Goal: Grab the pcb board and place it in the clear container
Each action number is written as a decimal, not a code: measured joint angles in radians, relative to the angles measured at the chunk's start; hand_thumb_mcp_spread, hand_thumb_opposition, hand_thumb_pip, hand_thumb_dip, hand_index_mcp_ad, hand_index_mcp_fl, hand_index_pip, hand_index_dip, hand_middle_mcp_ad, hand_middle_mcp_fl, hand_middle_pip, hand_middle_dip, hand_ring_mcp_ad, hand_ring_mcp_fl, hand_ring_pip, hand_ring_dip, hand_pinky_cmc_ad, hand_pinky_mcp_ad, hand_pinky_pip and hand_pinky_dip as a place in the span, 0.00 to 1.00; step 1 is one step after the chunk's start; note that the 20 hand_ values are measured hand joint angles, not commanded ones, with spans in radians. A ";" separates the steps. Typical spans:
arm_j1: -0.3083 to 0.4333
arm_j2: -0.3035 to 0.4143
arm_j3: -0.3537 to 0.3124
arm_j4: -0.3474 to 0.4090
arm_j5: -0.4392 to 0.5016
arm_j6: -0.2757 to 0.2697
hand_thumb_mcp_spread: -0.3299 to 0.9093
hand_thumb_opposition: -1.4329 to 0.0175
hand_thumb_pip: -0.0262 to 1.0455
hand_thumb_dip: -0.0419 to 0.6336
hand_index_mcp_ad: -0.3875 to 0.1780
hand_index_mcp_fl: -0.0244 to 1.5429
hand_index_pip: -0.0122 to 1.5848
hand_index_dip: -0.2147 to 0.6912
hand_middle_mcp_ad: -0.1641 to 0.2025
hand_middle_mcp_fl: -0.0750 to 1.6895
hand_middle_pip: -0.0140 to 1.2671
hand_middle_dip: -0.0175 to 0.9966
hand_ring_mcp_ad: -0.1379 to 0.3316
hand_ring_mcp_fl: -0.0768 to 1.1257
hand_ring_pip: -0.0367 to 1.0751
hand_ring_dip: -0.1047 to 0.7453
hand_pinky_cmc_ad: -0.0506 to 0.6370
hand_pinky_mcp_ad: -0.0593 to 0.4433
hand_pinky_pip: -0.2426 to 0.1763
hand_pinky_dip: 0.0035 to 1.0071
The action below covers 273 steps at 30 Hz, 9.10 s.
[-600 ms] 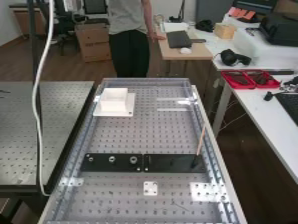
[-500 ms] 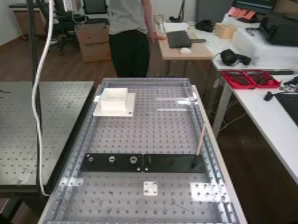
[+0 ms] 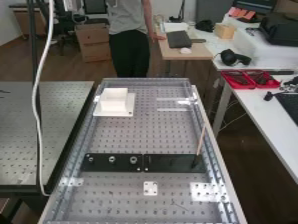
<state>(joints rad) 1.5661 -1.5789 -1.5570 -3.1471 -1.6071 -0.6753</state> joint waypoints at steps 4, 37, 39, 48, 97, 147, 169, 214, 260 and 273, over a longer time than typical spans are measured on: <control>0.000 0.000 -0.005 0.004 0.000 0.005 0.36 0.46 0.17 0.07 0.93 0.05 0.05 0.41 0.88 0.04 0.12 0.04 0.65 0.11 0.10 0.12 0.54 0.59 0.32 0.32; 0.020 -0.147 -0.350 0.428 0.229 0.027 0.43 0.43 0.38 0.09 0.95 0.05 0.06 0.49 0.91 0.05 0.14 0.06 0.72 0.11 0.11 0.12 0.57 0.64 0.25 0.42; 0.016 -0.164 -0.363 0.450 0.242 0.030 0.45 0.43 0.40 0.09 0.92 0.05 0.06 0.49 0.91 0.05 0.14 0.06 0.72 0.09 0.11 0.12 0.57 0.64 0.25 0.44; 0.003 -0.238 -0.403 0.531 0.305 0.023 0.50 0.43 0.56 0.22 0.76 0.07 0.07 0.37 0.90 0.04 0.13 0.06 0.70 0.06 0.10 0.12 0.57 0.61 0.25 0.49; -0.123 -0.476 -0.351 0.723 0.131 -0.332 0.60 0.39 0.75 0.44 0.62 0.03 0.98 0.30 0.73 0.04 0.12 0.13 0.56 0.07 0.10 0.12 0.56 0.44 0.36 0.46; -0.148 -0.522 -0.326 0.699 0.093 -0.351 0.63 0.39 0.76 0.43 0.60 0.14 0.98 0.34 0.67 0.06 0.12 0.15 0.56 0.06 0.11 0.14 0.56 0.41 0.36 0.40; -0.152 -0.527 -0.328 0.709 0.087 -0.337 0.63 0.39 0.77 0.44 0.60 0.14 0.98 0.34 0.67 0.06 0.12 0.15 0.56 0.06 0.11 0.14 0.56 0.39 0.36 0.40; -0.164 -0.431 -0.362 0.807 0.045 -0.296 0.63 0.35 0.64 0.43 0.65 0.37 0.95 0.27 0.60 0.15 0.12 0.15 0.55 0.09 0.11 0.15 0.57 0.39 0.44 0.31; 0.117 -0.486 -0.224 0.886 -0.187 0.088 0.63 0.35 0.63 0.43 0.65 0.37 0.95 0.29 0.63 0.16 0.12 0.15 0.56 0.10 0.11 0.15 0.57 0.38 0.43 0.25; 0.139 -0.590 -0.171 0.789 -0.109 0.075 0.63 0.35 0.63 0.43 0.65 0.37 0.95 0.29 0.63 0.16 0.12 0.15 0.56 0.10 0.11 0.15 0.57 0.38 0.43 0.25</control>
<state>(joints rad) 1.7055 -2.1691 -1.7283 -2.3581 -1.7162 -0.5998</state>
